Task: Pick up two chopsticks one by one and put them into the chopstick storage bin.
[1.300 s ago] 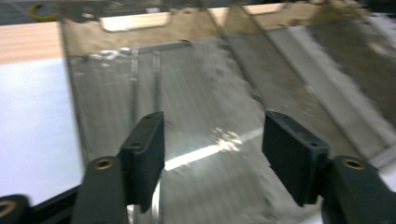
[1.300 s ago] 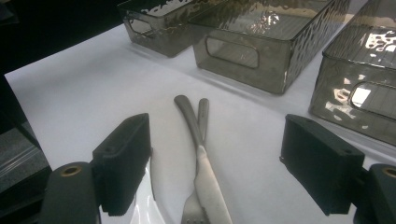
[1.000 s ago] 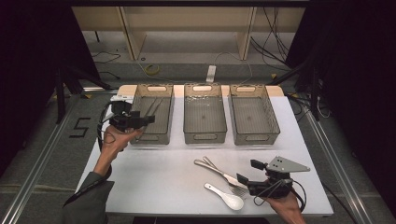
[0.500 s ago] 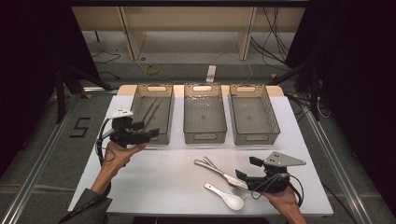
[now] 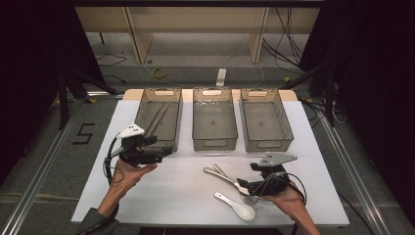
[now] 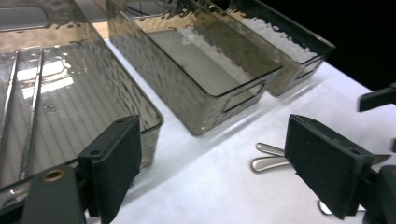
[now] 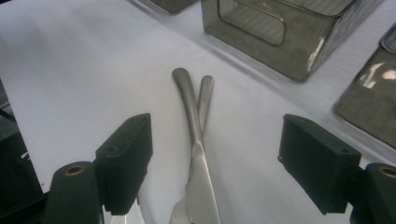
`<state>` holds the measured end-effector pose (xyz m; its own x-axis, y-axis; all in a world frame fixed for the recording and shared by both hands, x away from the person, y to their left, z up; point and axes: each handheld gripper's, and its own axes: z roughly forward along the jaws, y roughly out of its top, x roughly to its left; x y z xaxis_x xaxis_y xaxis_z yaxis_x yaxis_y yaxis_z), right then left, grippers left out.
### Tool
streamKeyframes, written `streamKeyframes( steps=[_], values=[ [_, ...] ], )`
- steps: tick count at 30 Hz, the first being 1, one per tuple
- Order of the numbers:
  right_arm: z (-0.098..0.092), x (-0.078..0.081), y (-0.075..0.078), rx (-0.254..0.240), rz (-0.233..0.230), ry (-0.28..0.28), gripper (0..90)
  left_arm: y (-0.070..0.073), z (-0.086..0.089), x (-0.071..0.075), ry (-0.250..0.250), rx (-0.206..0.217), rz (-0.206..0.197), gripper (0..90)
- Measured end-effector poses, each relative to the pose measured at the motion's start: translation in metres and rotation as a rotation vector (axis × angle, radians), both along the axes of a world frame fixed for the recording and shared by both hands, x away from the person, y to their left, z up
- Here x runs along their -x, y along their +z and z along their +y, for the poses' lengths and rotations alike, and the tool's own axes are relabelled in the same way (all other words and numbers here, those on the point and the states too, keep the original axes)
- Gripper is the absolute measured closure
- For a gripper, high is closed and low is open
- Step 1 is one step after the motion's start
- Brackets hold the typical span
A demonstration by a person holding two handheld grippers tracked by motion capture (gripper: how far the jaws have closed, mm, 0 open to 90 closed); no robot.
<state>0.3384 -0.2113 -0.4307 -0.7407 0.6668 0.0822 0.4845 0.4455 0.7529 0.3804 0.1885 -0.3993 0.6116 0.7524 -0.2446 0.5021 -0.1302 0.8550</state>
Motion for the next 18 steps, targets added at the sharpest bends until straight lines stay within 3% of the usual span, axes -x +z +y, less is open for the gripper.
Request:
streamKeyframes(
  steps=[5, 18],
  values=[
    [0.01, -0.003, 0.002, 0.033, 0.019, 0.023, 28.4, -0.001, 0.003, 0.008, -0.003, 0.011, 0.001, 17.8],
    [0.032, 0.006, 0.0, 0.106, 0.065, 0.104, 29.3, -0.006, 0.001, 0.023, -0.036, 0.02, -0.019, 17.1]
  ],
)
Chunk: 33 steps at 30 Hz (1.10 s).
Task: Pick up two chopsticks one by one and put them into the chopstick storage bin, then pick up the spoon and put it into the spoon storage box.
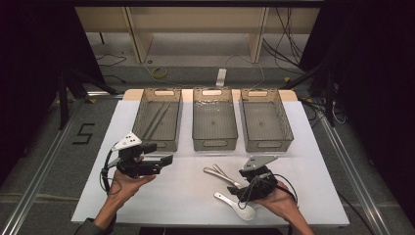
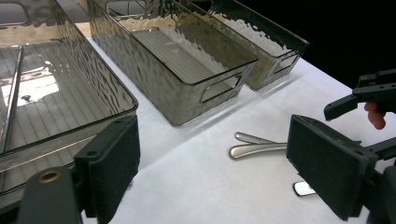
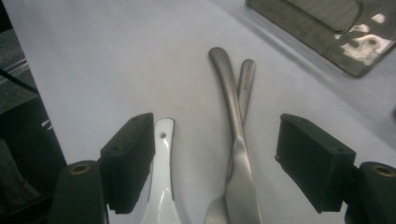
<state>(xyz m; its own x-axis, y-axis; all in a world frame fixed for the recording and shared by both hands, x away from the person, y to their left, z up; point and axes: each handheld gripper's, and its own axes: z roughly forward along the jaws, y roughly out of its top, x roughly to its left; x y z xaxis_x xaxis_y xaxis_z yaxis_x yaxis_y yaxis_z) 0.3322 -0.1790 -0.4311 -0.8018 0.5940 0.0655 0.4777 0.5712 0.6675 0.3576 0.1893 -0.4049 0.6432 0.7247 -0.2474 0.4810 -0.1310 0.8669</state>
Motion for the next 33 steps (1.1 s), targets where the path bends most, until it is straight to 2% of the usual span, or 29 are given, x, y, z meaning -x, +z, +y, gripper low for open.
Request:
streamKeyframes(
  steps=[5, 12, 14, 18, 20, 22, 26, 28, 33],
  values=[
    [0.007, 0.003, -0.004, 0.037, 0.015, 0.032, 30.6, -0.001, 0.002, 0.0, 0.013, 0.012, -0.01, 16.9],
    [0.012, 0.002, -0.01, 0.066, 0.046, 0.061, 34.1, -0.003, 0.002, 0.003, 0.026, 0.006, -0.004, 16.5],
    [0.014, 0.003, -0.012, 0.078, 0.058, 0.072, 34.6, -0.003, 0.002, 0.004, 0.028, 0.005, -0.013, 16.5],
    [0.017, 0.005, -0.014, 0.1, 0.057, 0.072, 34.6, -0.001, 0.002, 0.006, 0.042, 0.005, -0.059, 16.5],
    [0.018, 0.005, -0.015, 0.107, 0.066, 0.079, 36.4, -0.003, 0.003, 0.006, 0.034, 0.024, -0.04, 16.4],
    [0.019, 0.005, -0.017, 0.124, 0.075, 0.079, 38.3, -0.004, 0.001, 0.006, 0.027, 0.018, -0.034, 16.2],
    [0.023, 0.006, -0.021, 0.165, 0.107, 0.083, 42.4, -0.003, -0.001, 0.009, 0.01, 0.006, -0.045, 16.0],
    [0.025, 0.007, -0.022, 0.17, 0.124, 0.083, 45.3, -0.004, -0.001, 0.01, 0.01, 0.007, -0.048, 16.0],
    [0.029, 0.006, -0.026, 0.199, 0.135, 0.102, 51.8, -0.003, -0.001, 0.011, 0.005, -0.001, -0.048, 16.0]
  ],
)
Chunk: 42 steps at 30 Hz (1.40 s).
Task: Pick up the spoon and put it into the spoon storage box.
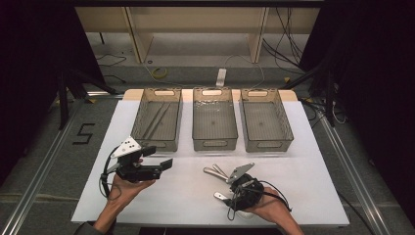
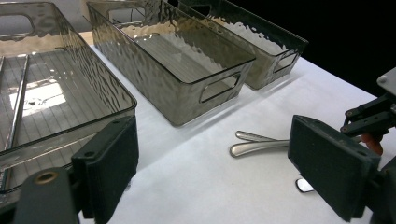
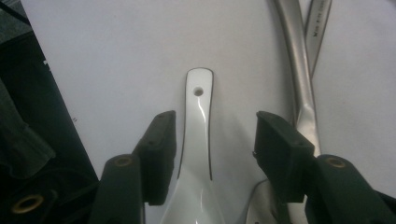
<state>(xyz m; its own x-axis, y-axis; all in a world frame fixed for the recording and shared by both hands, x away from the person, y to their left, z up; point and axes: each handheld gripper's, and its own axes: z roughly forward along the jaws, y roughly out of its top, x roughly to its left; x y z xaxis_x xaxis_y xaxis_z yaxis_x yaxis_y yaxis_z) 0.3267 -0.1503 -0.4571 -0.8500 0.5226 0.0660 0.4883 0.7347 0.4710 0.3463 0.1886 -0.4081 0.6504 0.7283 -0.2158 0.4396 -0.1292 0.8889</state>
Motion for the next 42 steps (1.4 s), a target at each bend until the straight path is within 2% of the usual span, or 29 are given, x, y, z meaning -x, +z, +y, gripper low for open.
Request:
streamKeyframes(
  steps=[12, 18, 24, 27, 31, 34, 37, 42],
  values=[
    [0.006, 0.001, -0.006, 0.019, 0.03, 0.009, 64.2, 0.0, -0.002, 0.001, -0.006, -0.009, -0.008, 16.0],
    [0.007, 0.001, -0.009, 0.031, 0.031, 0.038, 69.5, 0.0, -0.003, 0.0, -0.013, -0.017, -0.006, 16.0],
    [0.01, 0.001, -0.008, 0.044, 0.035, 0.023, 73.1, -0.001, -0.003, 0.0, -0.011, -0.023, -0.008, 16.0],
    [0.012, -0.001, -0.008, 0.062, 0.028, 0.037, 74.6, -0.001, -0.004, 0.0, -0.015, -0.029, -0.01, 16.0],
    [0.013, 0.0, -0.007, 0.055, 0.041, 0.011, 75.8, -0.001, -0.004, 0.0, -0.018, -0.031, -0.01, 16.0],
    [0.012, -0.001, -0.006, 0.059, 0.036, 0.029, 76.2, 0.0, -0.004, 0.0, -0.02, -0.032, -0.013, 16.0],
    [0.01, -0.001, -0.002, 0.033, 0.033, 0.023, 76.4, 0.0, -0.004, 0.0, -0.02, -0.032, -0.016, 16.0],
    [0.009, -0.001, 0.001, 0.021, 0.033, 0.021, 76.5, 0.0, -0.004, 0.0, -0.02, -0.031, -0.018, 16.0]
  ],
)
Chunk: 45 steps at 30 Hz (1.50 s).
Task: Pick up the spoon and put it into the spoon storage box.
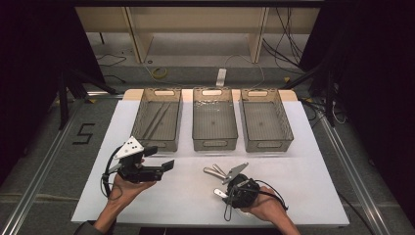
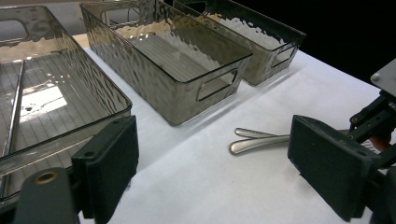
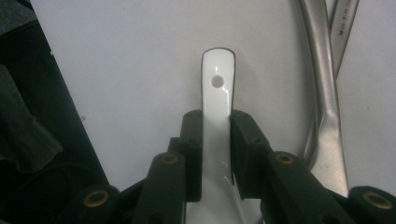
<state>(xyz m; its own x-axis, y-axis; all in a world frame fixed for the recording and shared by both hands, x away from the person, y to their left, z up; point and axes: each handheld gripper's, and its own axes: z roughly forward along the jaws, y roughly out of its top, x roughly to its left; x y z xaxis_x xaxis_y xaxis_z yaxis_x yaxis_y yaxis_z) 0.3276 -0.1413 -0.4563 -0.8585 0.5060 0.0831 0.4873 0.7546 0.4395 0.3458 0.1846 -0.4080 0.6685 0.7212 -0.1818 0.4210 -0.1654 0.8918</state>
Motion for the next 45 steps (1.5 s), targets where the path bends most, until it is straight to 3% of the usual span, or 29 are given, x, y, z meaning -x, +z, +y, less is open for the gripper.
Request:
streamKeyframes(
  steps=[16, 27, 45],
  values=[
    [-0.01, -0.004, 0.026, -0.078, -0.062, -0.02, 76.6, 0.002, 0.003, 0.0, 0.013, 0.027, -0.016, 16.0],
    [-0.013, -0.039, 0.056, -0.153, -0.126, -0.089, 76.6, 0.003, 0.004, 0.001, 0.015, 0.046, -0.032, 16.0],
    [-0.003, -0.093, 0.082, -0.244, -0.186, -0.167, 76.6, 0.003, 0.005, 0.0, 0.015, 0.055, -0.037, 16.0]
  ],
)
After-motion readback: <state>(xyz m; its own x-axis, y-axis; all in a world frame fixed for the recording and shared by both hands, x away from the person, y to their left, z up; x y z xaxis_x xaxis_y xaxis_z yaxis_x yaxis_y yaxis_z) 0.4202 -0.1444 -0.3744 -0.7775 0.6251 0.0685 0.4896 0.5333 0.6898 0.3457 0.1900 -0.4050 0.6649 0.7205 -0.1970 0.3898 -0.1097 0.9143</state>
